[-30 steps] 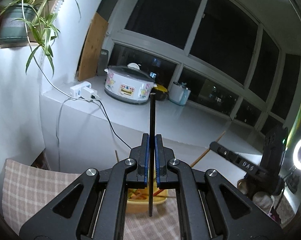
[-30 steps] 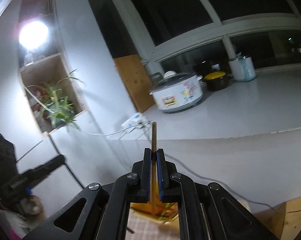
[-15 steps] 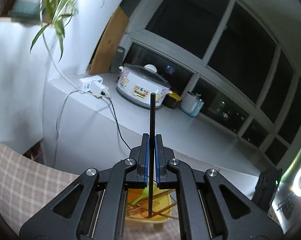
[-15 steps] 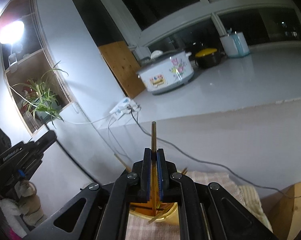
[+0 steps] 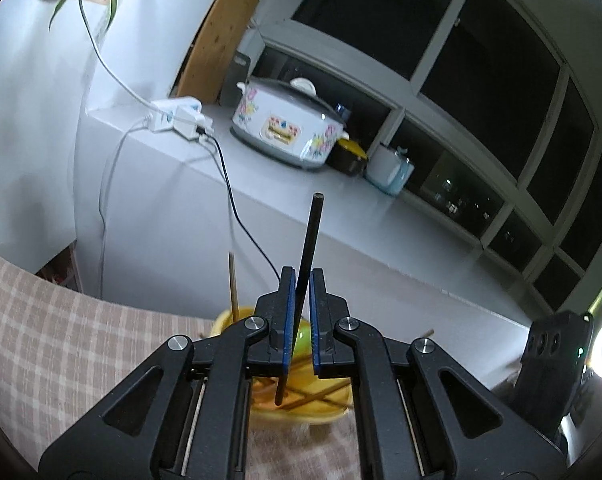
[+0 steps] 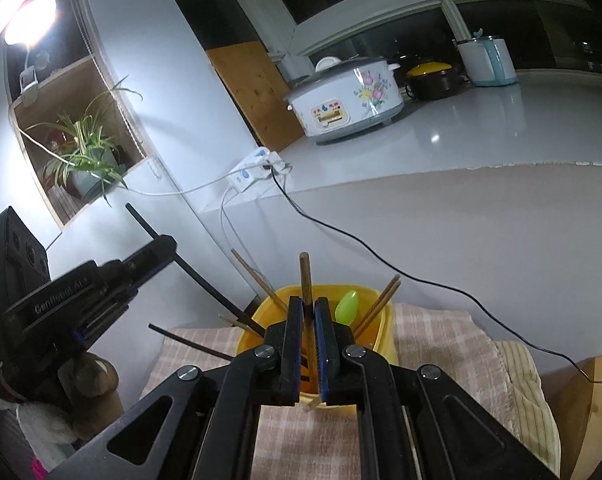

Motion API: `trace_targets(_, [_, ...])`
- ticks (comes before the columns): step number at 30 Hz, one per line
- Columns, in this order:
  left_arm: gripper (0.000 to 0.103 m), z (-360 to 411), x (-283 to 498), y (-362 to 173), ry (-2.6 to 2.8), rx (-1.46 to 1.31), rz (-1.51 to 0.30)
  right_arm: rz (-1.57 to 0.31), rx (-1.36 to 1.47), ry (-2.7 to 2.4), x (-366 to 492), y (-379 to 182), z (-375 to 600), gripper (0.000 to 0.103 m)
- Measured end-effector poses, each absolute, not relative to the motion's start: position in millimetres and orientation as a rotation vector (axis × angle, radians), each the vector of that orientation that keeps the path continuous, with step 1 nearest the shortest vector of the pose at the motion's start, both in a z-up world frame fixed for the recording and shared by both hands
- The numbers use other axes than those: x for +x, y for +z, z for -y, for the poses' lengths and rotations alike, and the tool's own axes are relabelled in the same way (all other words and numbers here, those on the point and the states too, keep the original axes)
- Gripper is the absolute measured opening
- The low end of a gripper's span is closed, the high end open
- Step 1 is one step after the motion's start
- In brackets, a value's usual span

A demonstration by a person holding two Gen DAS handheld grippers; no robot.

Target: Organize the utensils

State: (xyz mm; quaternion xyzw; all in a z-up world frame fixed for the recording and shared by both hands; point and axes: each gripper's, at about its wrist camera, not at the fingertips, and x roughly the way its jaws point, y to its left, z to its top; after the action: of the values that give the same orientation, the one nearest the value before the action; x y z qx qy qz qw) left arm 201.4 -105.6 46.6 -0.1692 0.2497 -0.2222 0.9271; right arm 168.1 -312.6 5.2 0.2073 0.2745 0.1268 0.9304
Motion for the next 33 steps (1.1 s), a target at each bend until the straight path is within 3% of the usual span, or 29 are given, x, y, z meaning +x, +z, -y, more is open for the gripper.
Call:
trace_targets(12, [0.003, 123.1, 168.9, 43.0, -0.468, -0.19, -0.483, -0.589, 0.42, 0.251, 160.6, -3.1, 315.9, 0.008])
trace_targets(14, [0.017, 124.0, 165.4, 41.9, -0.471, -0.177, -0.487, -0.591, 0.416, 0.251, 158.4, -3.4, 316.3, 0.009])
trace_targets(15, [0.023, 123.9, 163.0, 41.5, -0.468, -0.172, -0.485, -0.589, 0.41, 0.245, 156.5, -3.4, 316.3, 0.013])
trace_targets(16, [0.034, 123.1, 160.9, 41.2, -0.464, -0.168, -0.481, -0.584, 0.405, 0.238, 154.2, -3.2, 316.4, 0.027])
trace_targets(17, [0.04, 122.1, 157.9, 40.8, -0.457, -0.164, -0.476, -0.576, 0.402, 0.228, 151.3, -3.1, 316.6, 0.034])
trace_targets(20, [0.04, 116.1, 154.3, 39.7, -0.451, -0.172, -0.473, -0.579, 0.377, 0.208, 146.8, -3.6, 315.8, 0.038])
trace_targets(22, [0.04, 110.7, 151.4, 38.5, -0.446, -0.175, -0.472, -0.584, 0.372, 0.204, 144.6, -4.5, 315.4, 0.047])
trace_targets(33, [0.047, 83.3, 131.4, 28.9, -0.426, -0.171, -0.477, -0.541, 0.293, 0.184, 117.8, 7.3, 298.7, 0.061])
